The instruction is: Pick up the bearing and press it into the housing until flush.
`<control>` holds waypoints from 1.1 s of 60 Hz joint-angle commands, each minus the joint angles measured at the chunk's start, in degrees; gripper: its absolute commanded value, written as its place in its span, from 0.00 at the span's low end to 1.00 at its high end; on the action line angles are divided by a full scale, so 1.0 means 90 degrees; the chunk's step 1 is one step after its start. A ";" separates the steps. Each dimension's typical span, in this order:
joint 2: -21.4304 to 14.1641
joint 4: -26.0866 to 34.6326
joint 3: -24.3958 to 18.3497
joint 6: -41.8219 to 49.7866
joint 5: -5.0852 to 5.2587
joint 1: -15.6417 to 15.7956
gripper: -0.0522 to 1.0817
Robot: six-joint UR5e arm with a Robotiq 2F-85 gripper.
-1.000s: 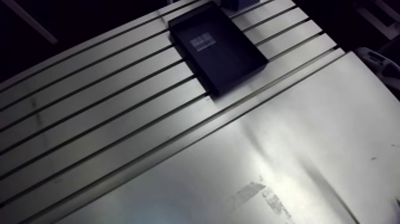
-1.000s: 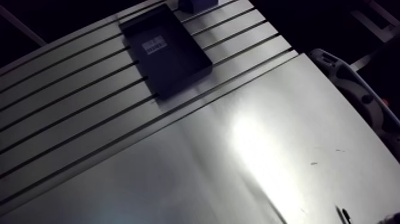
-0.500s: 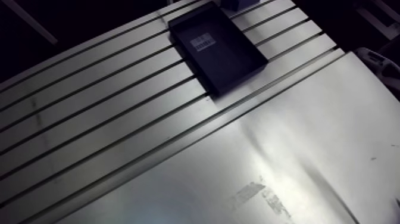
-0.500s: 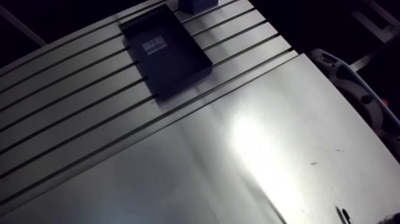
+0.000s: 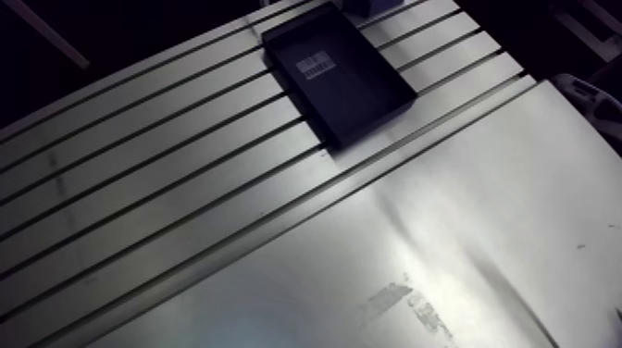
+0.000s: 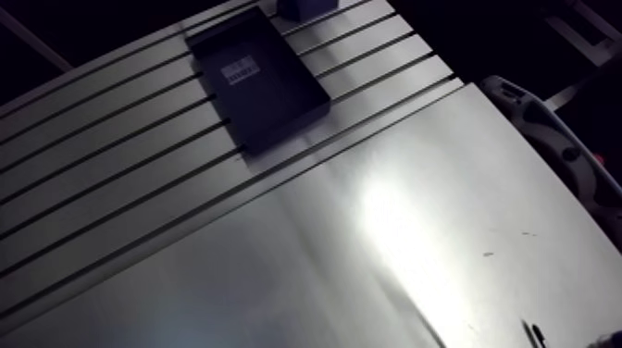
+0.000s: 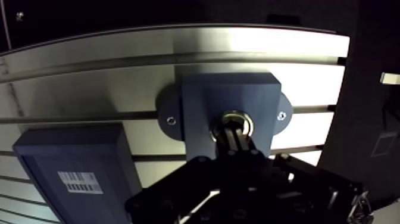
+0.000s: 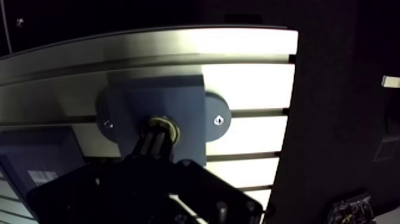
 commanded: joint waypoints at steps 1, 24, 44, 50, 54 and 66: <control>0.0010 -0.0123 -0.0001 -0.0008 -0.0008 0.0005 1.00; 0.0030 -0.0125 -0.0018 -0.0008 -0.0008 0.0005 1.00; -0.0085 -0.0026 -0.0028 -0.0043 0.0002 0.0005 0.99; -0.0206 0.0062 -0.0038 -0.0104 0.0002 0.0005 0.99; -0.0287 0.0205 -0.0057 -0.0123 0.0002 0.0014 0.99; -0.0483 0.0487 -0.0116 -0.0117 0.0002 0.0024 0.99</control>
